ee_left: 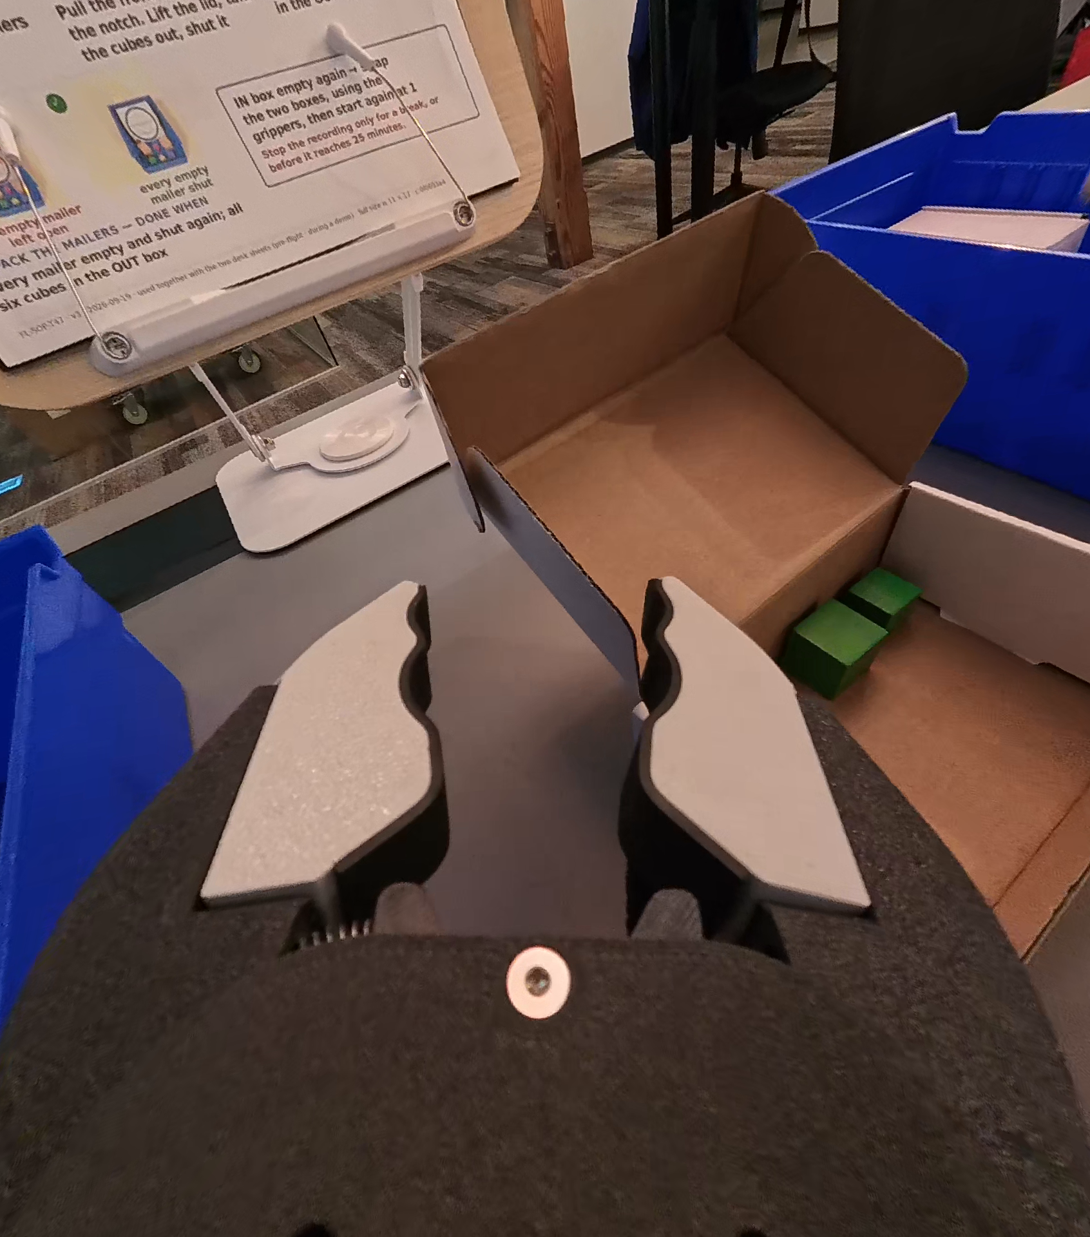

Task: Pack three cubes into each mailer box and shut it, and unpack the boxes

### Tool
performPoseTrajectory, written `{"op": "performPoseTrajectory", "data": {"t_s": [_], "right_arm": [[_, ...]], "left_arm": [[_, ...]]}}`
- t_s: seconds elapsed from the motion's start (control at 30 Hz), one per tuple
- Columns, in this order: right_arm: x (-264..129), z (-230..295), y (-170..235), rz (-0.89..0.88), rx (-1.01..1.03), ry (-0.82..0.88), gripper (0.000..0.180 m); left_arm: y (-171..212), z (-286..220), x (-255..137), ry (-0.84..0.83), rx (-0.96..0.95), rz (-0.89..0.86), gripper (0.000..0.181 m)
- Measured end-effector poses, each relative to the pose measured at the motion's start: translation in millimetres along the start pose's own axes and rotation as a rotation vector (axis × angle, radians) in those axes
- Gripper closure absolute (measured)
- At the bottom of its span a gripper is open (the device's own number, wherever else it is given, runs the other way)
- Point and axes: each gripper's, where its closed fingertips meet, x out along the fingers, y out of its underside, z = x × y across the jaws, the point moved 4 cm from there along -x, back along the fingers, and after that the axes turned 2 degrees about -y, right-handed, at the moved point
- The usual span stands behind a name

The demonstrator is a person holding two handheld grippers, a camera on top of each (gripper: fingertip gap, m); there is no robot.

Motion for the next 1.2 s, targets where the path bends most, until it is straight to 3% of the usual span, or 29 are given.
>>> {"op": "performPoseTrajectory", "data": {"t_s": [0.03, 0.13, 0.33, 0.63, 1.2], "right_arm": [[12, 6, -16, -0.008, -0.043, -0.025, 0.141], [50, 27, -44, 0.015, -0.150, -0.117, 0.141], [100, 38, -38, 0.166, -0.191, -0.173, 0.141], [119, 38, -33, 0.201, -0.198, -0.141, 0.141], [116, 44, -33, 0.254, -0.203, -0.125, 0.141]], "left_arm": [[0, 0, 0, -0.001, 0.002, 0.000, 0.120], [-1, 1, -1, -0.006, 0.001, -0.004, 0.120], [1, 4, -1, -0.008, -0.030, 0.017, 0.120], [2, 5, 0, 0.016, -0.073, 0.026, 0.120], [5, 2, 2, 0.028, -0.064, 0.041, 0.120]]}}
